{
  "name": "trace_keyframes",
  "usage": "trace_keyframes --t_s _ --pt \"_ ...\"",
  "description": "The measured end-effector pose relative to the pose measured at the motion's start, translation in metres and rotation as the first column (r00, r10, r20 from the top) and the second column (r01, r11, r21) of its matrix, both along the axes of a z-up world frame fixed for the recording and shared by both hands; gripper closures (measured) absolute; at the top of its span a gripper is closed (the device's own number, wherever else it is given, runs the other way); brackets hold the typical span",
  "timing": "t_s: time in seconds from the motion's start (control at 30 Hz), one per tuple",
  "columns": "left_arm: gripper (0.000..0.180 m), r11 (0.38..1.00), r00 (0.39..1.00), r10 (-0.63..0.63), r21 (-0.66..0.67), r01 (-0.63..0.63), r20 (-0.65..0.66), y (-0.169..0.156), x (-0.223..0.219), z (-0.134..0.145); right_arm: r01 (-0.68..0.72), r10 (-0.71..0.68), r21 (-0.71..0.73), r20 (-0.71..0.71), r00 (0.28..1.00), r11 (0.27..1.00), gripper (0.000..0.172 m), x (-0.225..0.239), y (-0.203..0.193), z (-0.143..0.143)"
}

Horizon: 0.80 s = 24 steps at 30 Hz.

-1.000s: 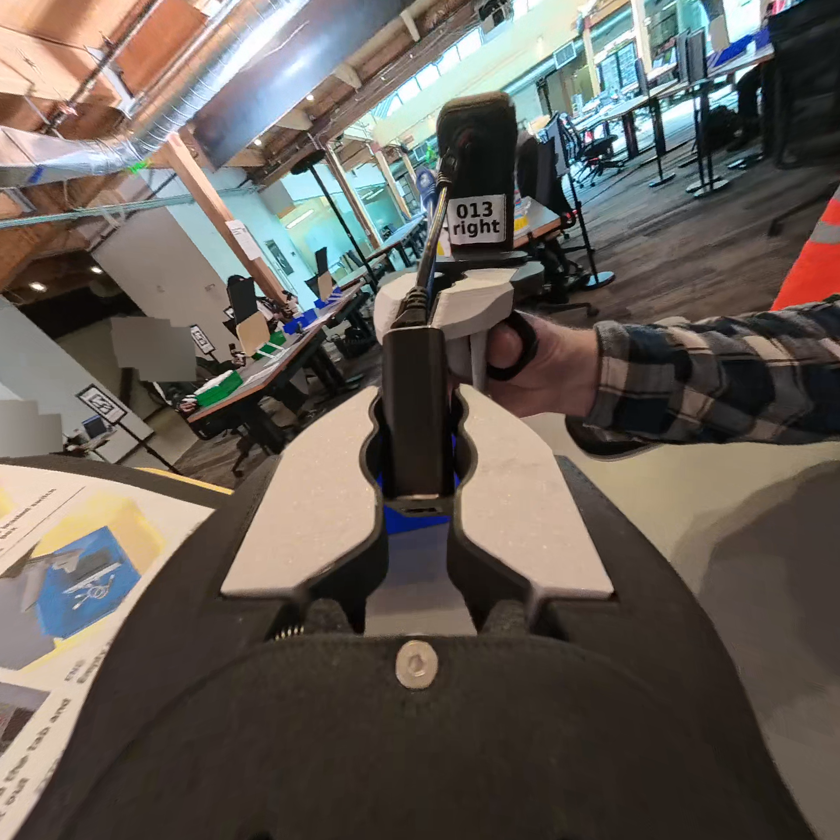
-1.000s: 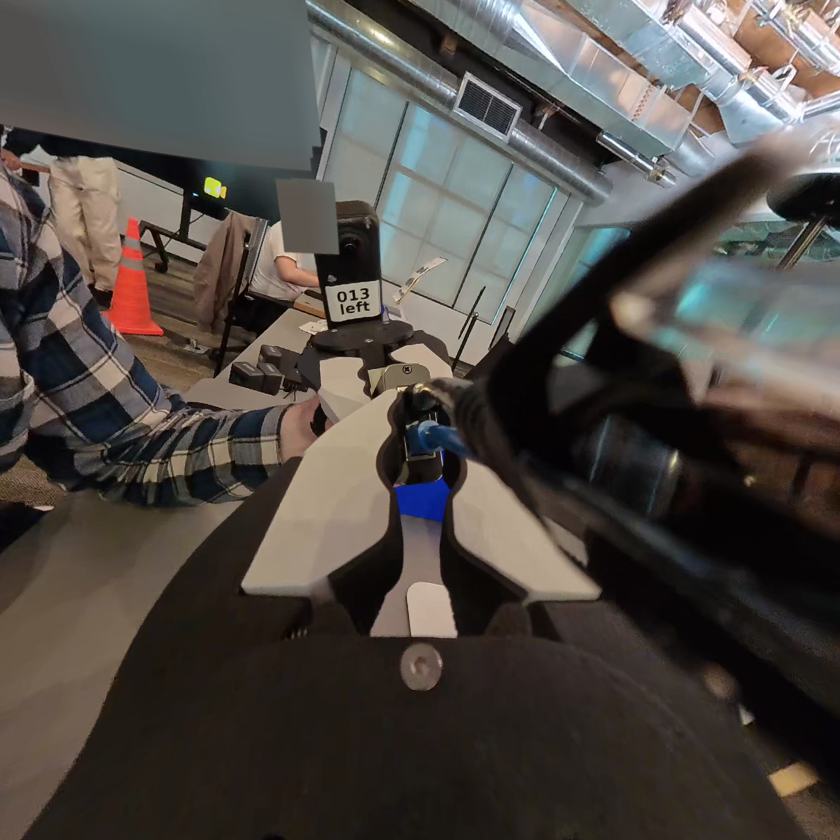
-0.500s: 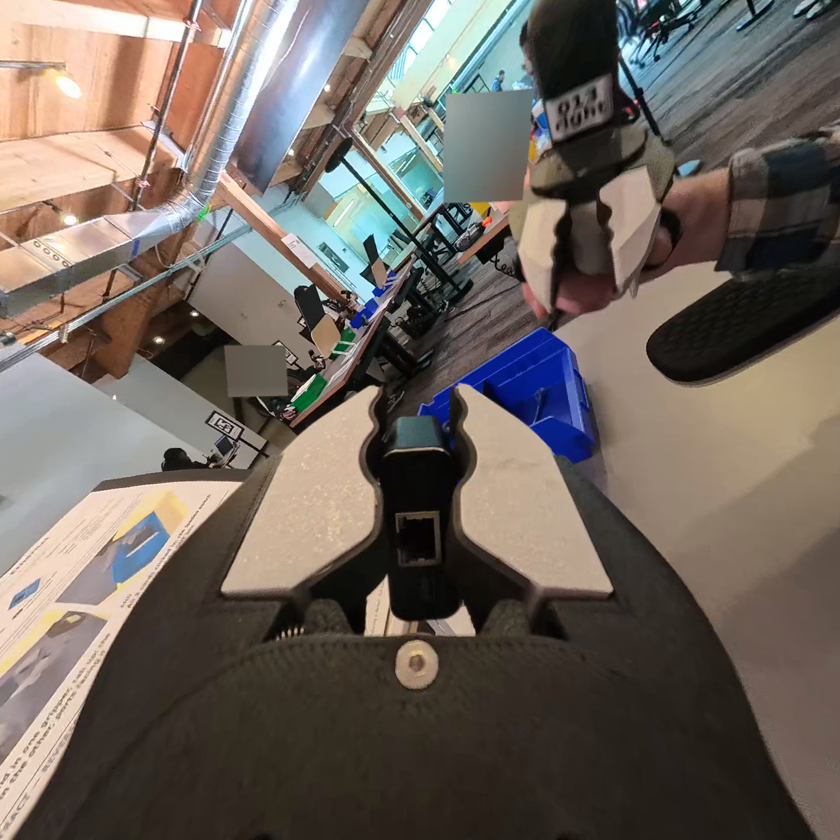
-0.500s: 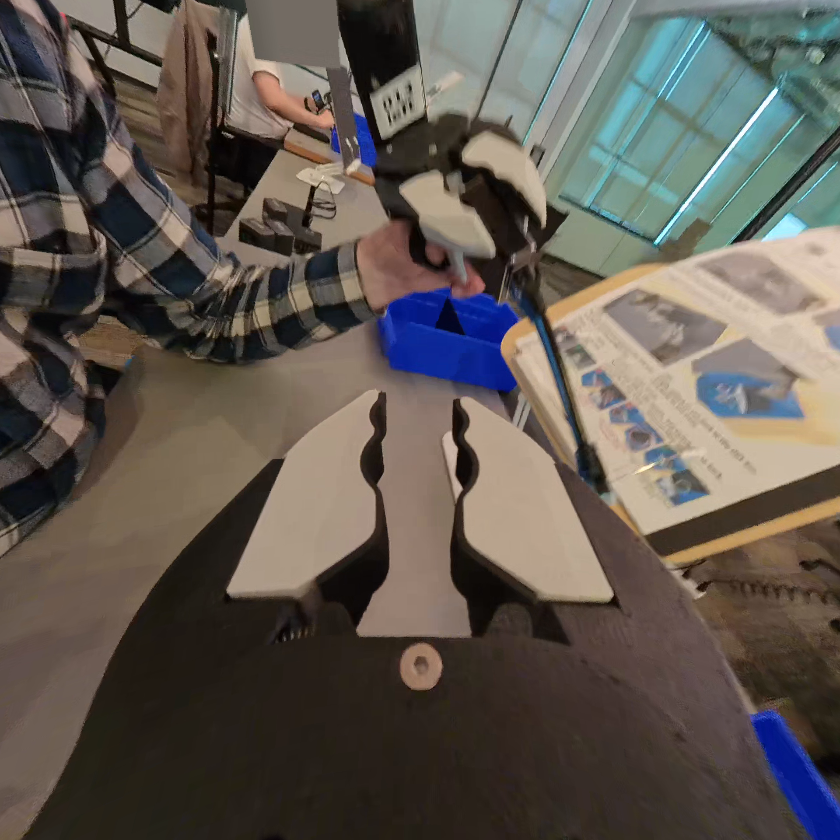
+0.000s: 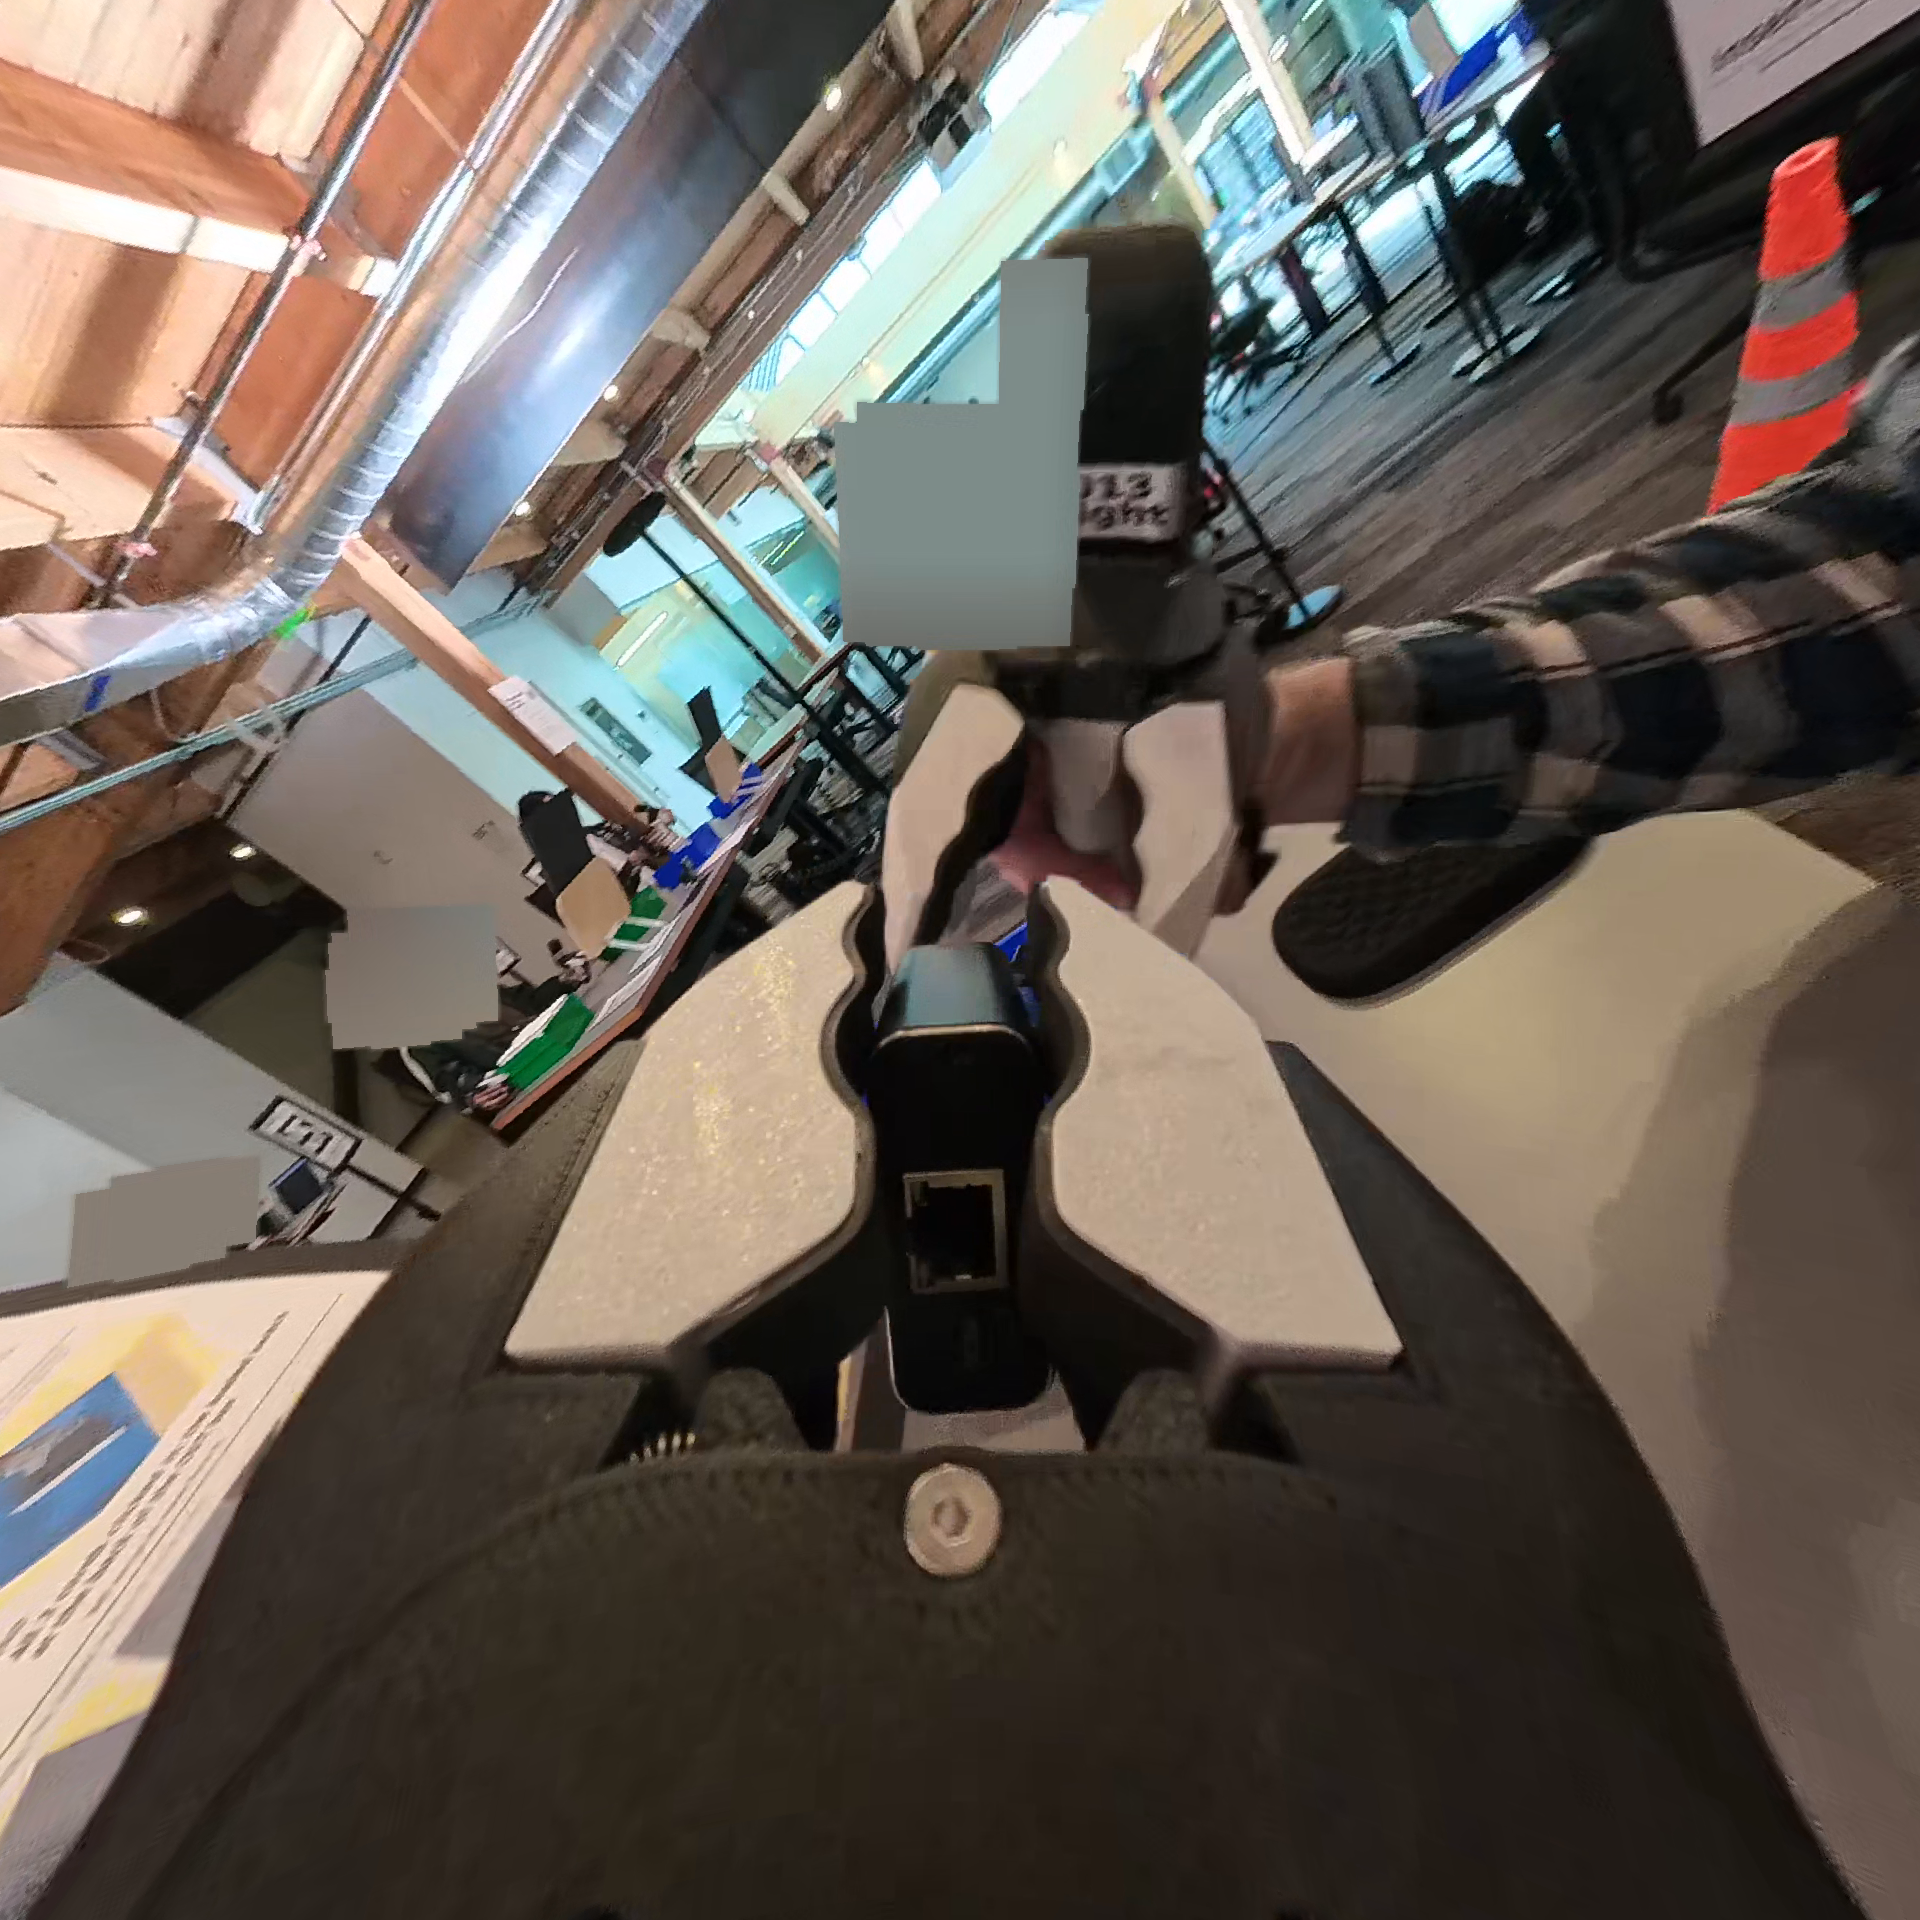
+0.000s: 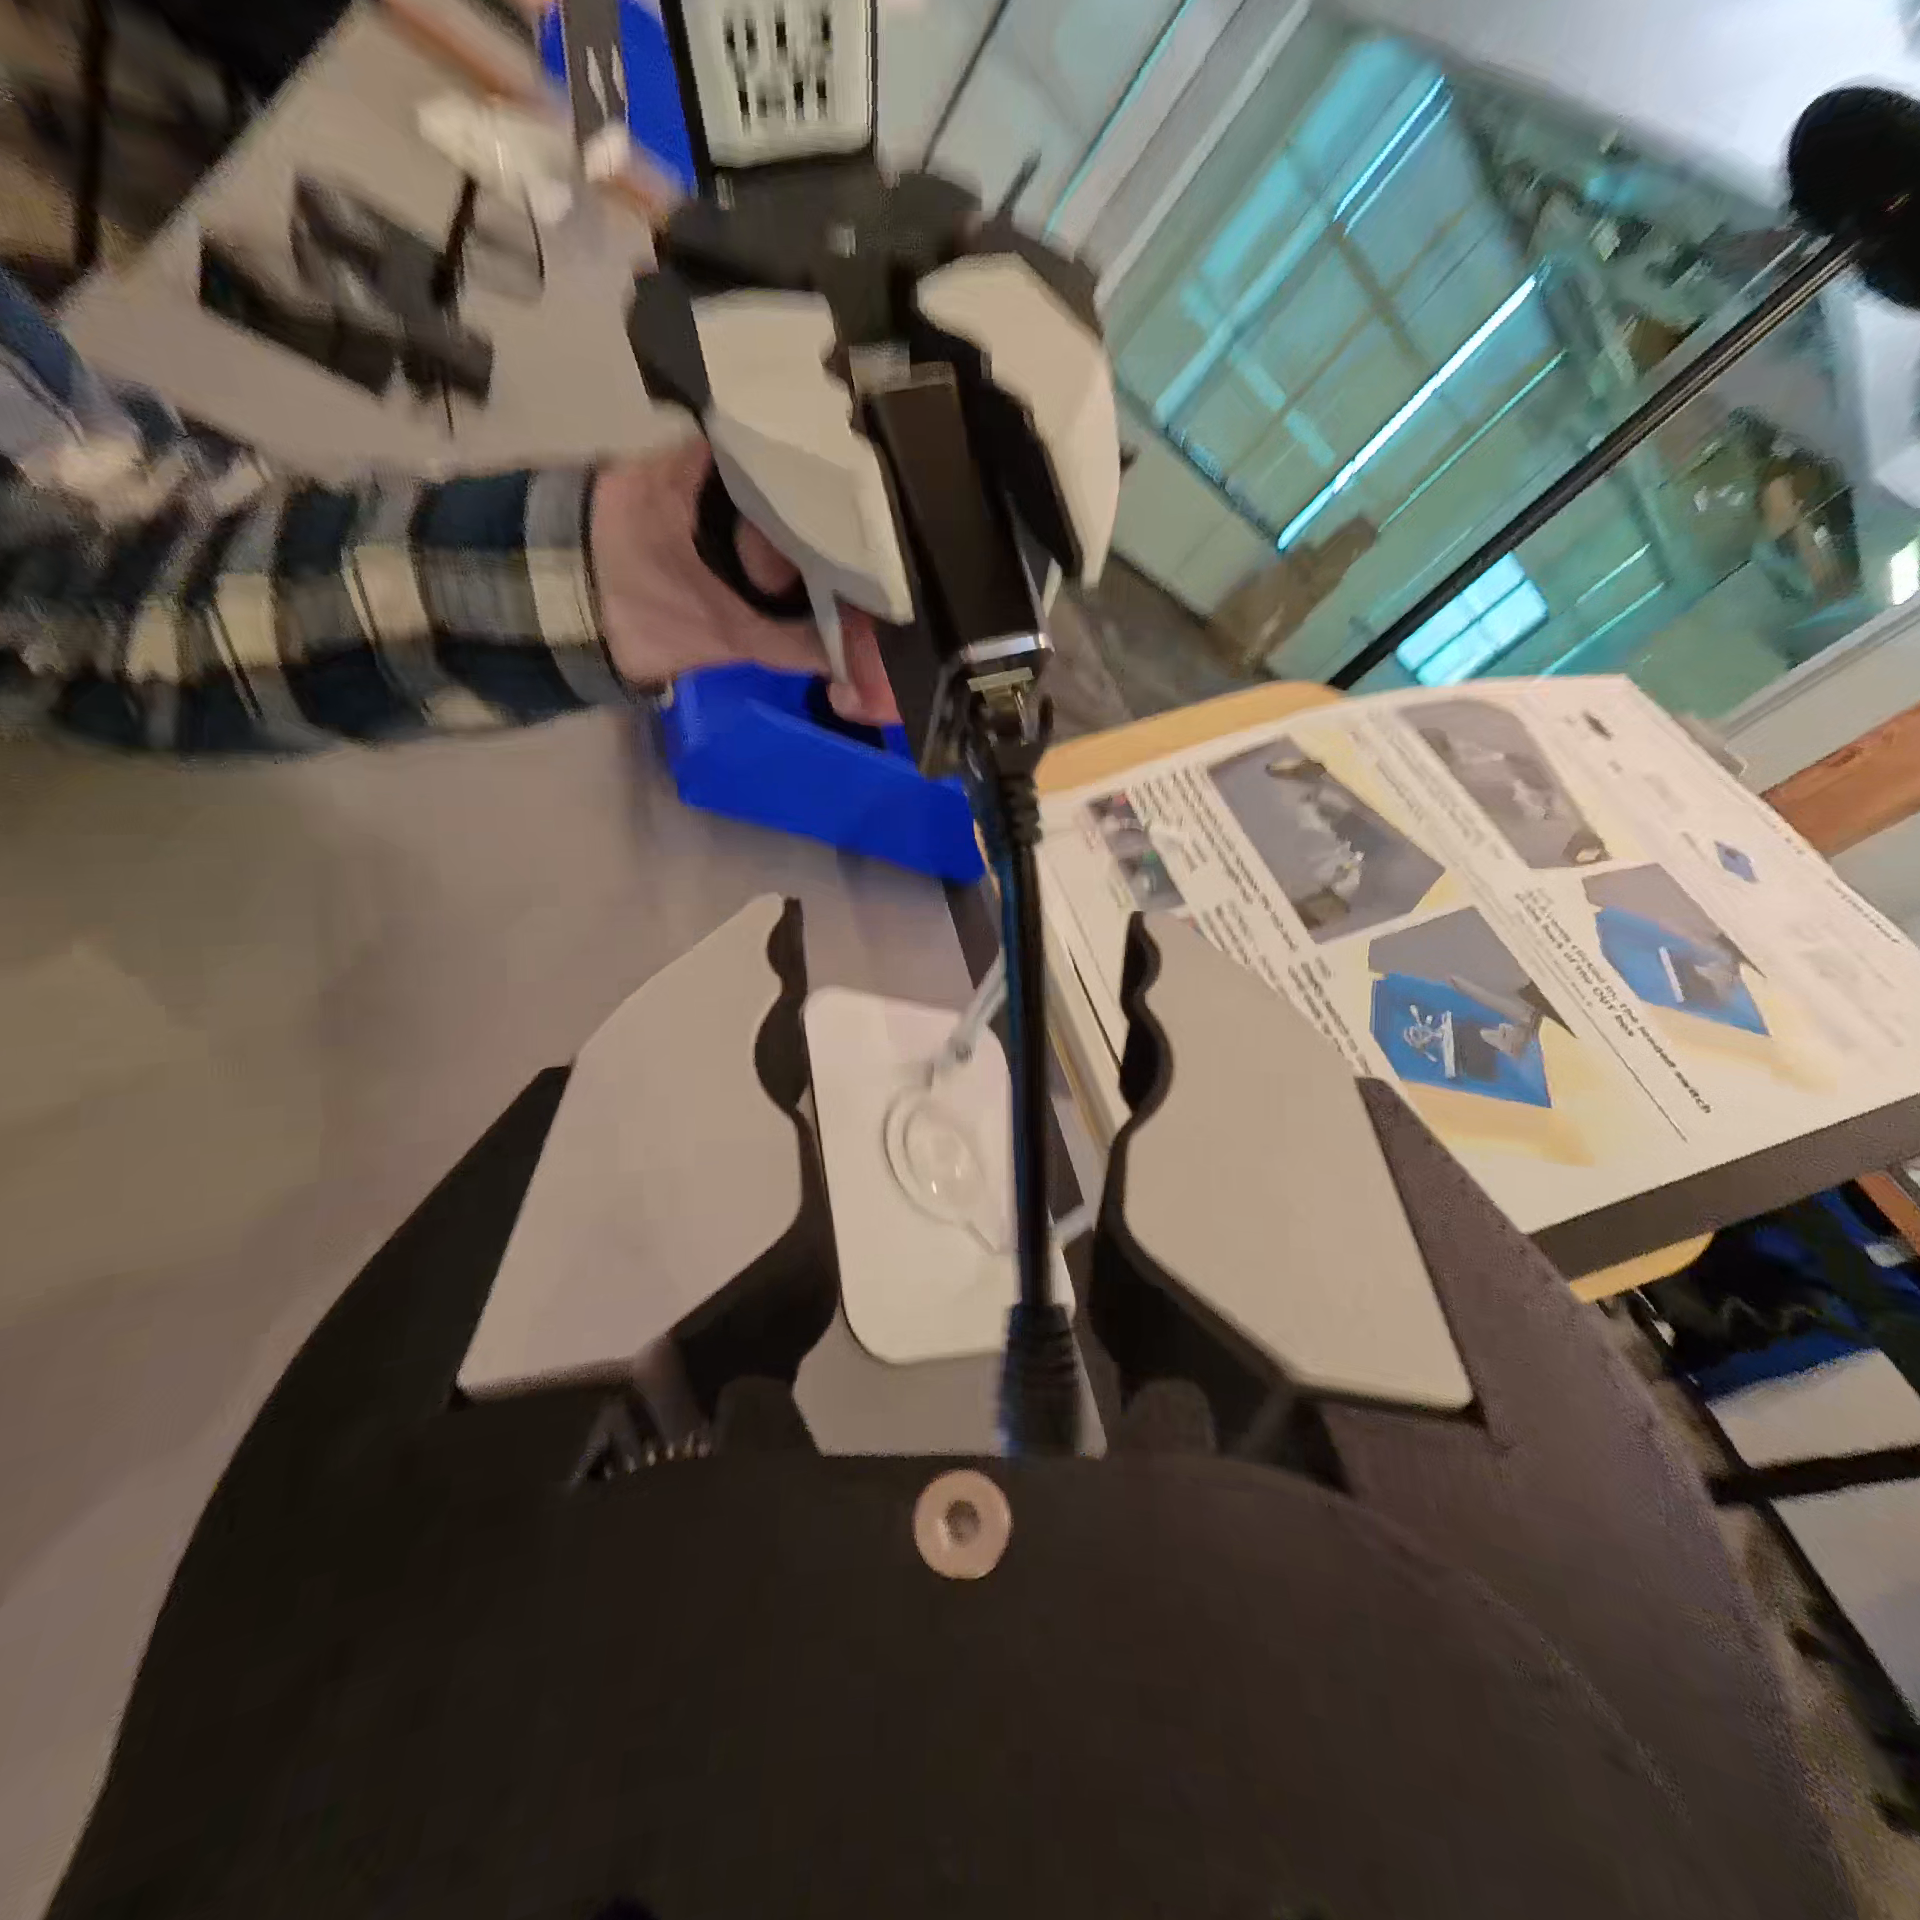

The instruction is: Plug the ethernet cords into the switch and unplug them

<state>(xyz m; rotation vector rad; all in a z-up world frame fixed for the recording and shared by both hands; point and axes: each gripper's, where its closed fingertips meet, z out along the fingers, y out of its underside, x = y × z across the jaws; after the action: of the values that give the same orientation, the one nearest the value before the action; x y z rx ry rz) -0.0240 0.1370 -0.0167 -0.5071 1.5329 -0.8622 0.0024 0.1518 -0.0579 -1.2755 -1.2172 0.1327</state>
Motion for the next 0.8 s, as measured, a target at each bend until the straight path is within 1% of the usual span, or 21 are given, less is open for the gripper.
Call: trace_keyframes --t_s 0.03,0.1,0.13,0.17,0.23,0.33,0.37,0.4,0.43,0.5,0.57,0.6,0.7,0.73,0.77,0.8 --pt "0.154 1.000 1.000 -0.013 -0.001 0.013 0.003 -0.003 0.000 0.001 0.014 -0.012 -0.024 0.059 0.998 1.000 0.123 0.001 0.006 -0.006" --pt "0.155 0.999 0.999 -0.033 0.001 0.033 0.003 -0.009 -0.001 0.002 0.021 -0.013 -0.060 0.125 0.992 0.998 0.134 0.000 0.016 -0.014" --pt "0.155 0.999 0.999 -0.035 0.005 0.035 0.002 -0.010 -0.001 0.002 0.014 -0.002 -0.079 0.155 0.988 0.997 0.147 -0.001 0.018 -0.019" --pt "0.154 0.999 0.999 -0.039 0.010 0.039 -0.004 -0.012 -0.001 0.001 0.009 0.007 -0.090 0.180 0.984 0.996 0.166 -0.003 0.019 -0.023" --pt "0.154 0.999 0.999 -0.042 0.016 0.042 -0.011 -0.012 0.000 -0.002 0.009 0.015 -0.117 0.206 0.978 0.993 0.167 -0.003 0.020 -0.026" --pt "0.154 0.999 0.999 0.026 0.028 -0.026 -0.024 0.002 0.005 -0.007 0.093 -0.071 -0.074 0.260 0.963 0.993 0.166 0.011 0.023 -0.018" --pt "0.146 0.997 0.997 0.065 0.038 -0.064 -0.038 0.009 0.007 -0.010 0.128 -0.106 -0.062 0.283 0.953 0.990 0.166 0.018 0.023 -0.014" --pt "0.132 0.995 0.994 0.098 0.034 -0.096 -0.051 0.016 0.008 -0.011 0.170 -0.149 -0.040 0.313 0.938 0.985 0.167 0.025 0.023 -0.010" --pt "0.126 0.992 0.991 0.123 0.028 -0.121 -0.061 0.020 0.008 -0.011 0.209 -0.187 -0.024 0.353 0.917 0.978 0.167 0.032 0.023 -0.008" --pt "0.126 0.976 0.975 0.208 0.087 -0.201 -0.077 0.031 0.010 -0.017 0.249 -0.231 0.008 0.400 0.887 0.968 0.166 0.041 0.020 -0.001" --pt "0.123 0.967 0.966 0.241 0.114 -0.229 -0.098 0.033 0.014 -0.022 0.275 -0.256 0.022 0.442 0.860 0.961 0.166 0.047 0.018 0.001" --pt "0.124 0.963 0.963 0.251 0.129 -0.238 -0.100 0.033 0.016 -0.024 0.285 -0.274 0.047 0.459 0.845 0.957 0.166 0.049 0.018 0.003" --pt "0.136 0.960 0.961 0.251 0.159 -0.231 -0.117 0.031 0.022 -0.032 0.296 -0.297 0.080 0.482 0.824 0.952 0.166 0.051 0.015 0.006" --pt "0.142 0.959 0.961 0.248 0.169 -0.226 -0.121 0.030 0.024 -0.034 0.305 -0.308 0.091 0.498 0.811 0.948 0.166 0.053 0.014 0.005" --pt "0.153 0.954 0.959 0.255 0.192 -0.229 -0.123 0.030 0.025 -0.037 0.312 -0.318 0.100 0.505 0.803 0.945 0.166 0.053 0.014 0.005" --pt "0.154 0.949 0.960 0.262 0.205 -0.238 -0.099 0.030 0.025 -0.035 0.318 -0.329 0.112 0.509 0.795 0.941 0.166 0.054 0.013 0.006"
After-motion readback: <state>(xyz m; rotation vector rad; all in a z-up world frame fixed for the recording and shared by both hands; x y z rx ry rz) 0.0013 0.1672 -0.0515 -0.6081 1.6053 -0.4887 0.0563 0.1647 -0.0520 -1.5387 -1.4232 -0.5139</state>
